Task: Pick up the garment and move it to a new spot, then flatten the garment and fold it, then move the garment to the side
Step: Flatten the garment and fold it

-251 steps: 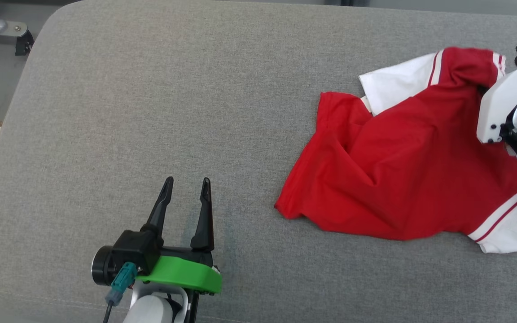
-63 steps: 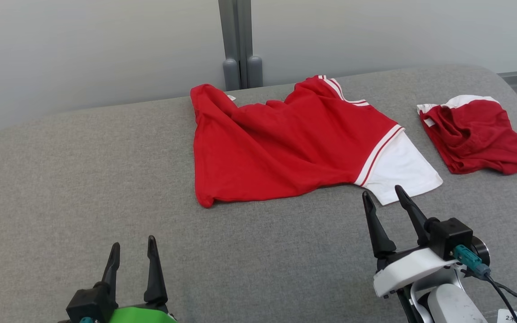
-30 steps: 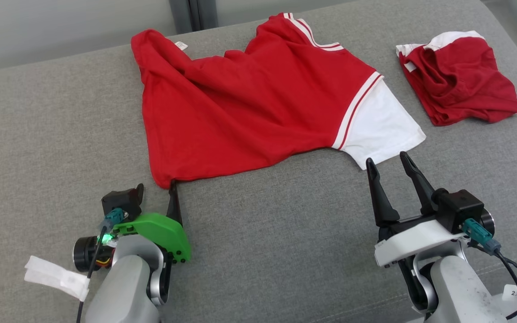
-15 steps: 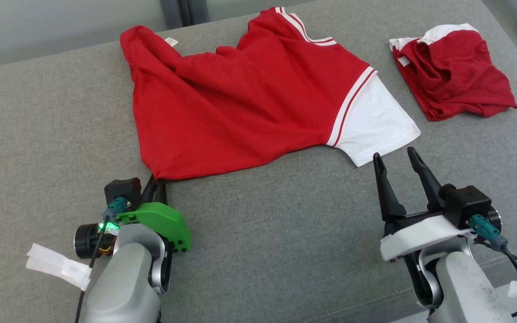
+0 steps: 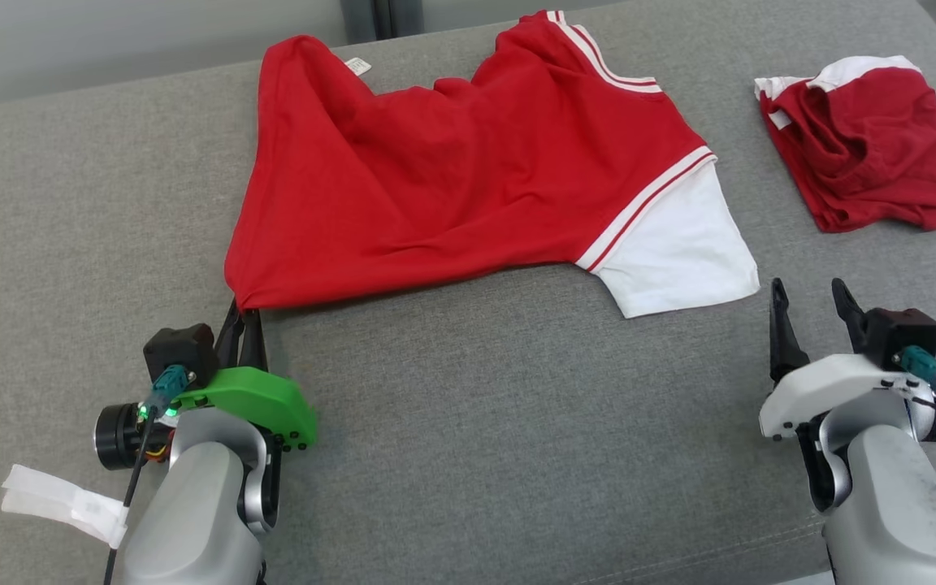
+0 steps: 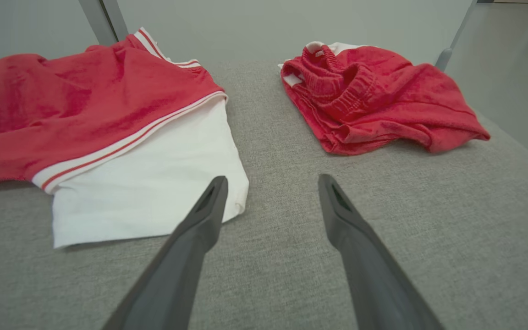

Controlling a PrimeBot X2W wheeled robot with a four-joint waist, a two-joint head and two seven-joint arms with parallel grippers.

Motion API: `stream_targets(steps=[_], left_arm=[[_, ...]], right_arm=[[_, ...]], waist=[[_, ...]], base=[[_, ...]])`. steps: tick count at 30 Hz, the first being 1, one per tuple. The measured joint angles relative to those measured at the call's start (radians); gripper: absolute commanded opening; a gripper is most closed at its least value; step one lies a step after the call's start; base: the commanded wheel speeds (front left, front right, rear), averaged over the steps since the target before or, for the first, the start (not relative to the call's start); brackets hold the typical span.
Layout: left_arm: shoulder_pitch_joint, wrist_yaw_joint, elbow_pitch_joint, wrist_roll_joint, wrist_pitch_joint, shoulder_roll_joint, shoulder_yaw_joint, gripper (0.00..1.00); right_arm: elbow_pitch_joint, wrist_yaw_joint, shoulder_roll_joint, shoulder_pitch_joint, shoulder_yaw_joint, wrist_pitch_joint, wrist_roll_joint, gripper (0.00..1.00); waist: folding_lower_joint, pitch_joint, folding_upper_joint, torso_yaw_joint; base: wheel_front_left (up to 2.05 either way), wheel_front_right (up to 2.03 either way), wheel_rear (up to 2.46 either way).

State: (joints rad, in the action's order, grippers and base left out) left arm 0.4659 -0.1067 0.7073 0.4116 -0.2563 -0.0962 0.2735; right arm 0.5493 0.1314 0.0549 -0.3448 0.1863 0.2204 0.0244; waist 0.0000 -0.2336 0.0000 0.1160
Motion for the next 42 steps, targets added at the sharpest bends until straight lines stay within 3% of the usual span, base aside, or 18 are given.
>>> stream_targets(steps=[11, 12, 13, 16, 22, 27, 34, 42], left_arm=[[-0.029, -0.003, -0.066, 0.000, -0.002, 0.003, 0.014, 0.00], [-0.032, -0.003, -0.069, 0.000, -0.002, 0.003, 0.015, 0.00], [-0.037, -0.003, -0.072, 0.000, -0.002, 0.002, 0.015, 0.00], [-0.048, -0.003, -0.078, 0.000, -0.002, 0.000, 0.015, 0.00], [-0.063, -0.003, -0.113, -0.005, -0.005, -0.013, 0.013, 0.00], [-0.077, -0.003, -0.170, -0.008, -0.005, -0.032, 0.011, 0.00], [-0.089, -0.014, -0.356, -0.039, 0.023, -0.092, 0.014, 0.00], [-0.105, -0.027, -0.735, -0.032, 0.157, -0.181, -0.014, 0.00]], right_arm=[[0.312, 0.000, 0.026, -0.203, -0.040, -0.091, -0.026, 1.00], [0.337, 0.000, 0.026, -0.217, -0.049, -0.100, -0.017, 0.85], [0.357, 0.000, 0.027, -0.227, -0.059, -0.105, -0.009, 0.52], [0.408, 0.000, 0.035, -0.251, -0.087, -0.113, 0.015, 0.00], [0.422, 0.000, 0.043, -0.278, -0.146, -0.019, 0.084, 0.00], [0.342, 0.000, 0.057, -0.279, -0.195, 0.030, 0.154, 0.00], [0.042, 0.000, 0.104, -0.247, -0.200, 0.041, 0.218, 0.00], [-0.377, 0.000, 0.112, -0.144, -0.105, 0.042, 0.191, 0.00]], waist=[[0.0000, -0.022, 0.0000, -0.045], [0.0000, -0.020, -0.0001, -0.047], [0.0000, -0.017, 0.0000, -0.048], [0.0000, -0.006, 0.0000, -0.050], [0.0000, 0.028, 0.0000, -0.044], [0.0000, 0.069, 0.0000, -0.034], [0.0000, 0.148, 0.0000, -0.019], [0.0000, 0.240, 0.0000, -0.005]], base=[[0.00, 0.00, 0.00], [0.00, 0.00, 0.00], [0.00, 0.00, 0.00], [0.00, 0.00, 0.00], [0.00, 0.00, 0.00], [0.00, 0.00, 0.00], [0.00, 0.00, 0.00], [0.00, 0.00, 0.00]])
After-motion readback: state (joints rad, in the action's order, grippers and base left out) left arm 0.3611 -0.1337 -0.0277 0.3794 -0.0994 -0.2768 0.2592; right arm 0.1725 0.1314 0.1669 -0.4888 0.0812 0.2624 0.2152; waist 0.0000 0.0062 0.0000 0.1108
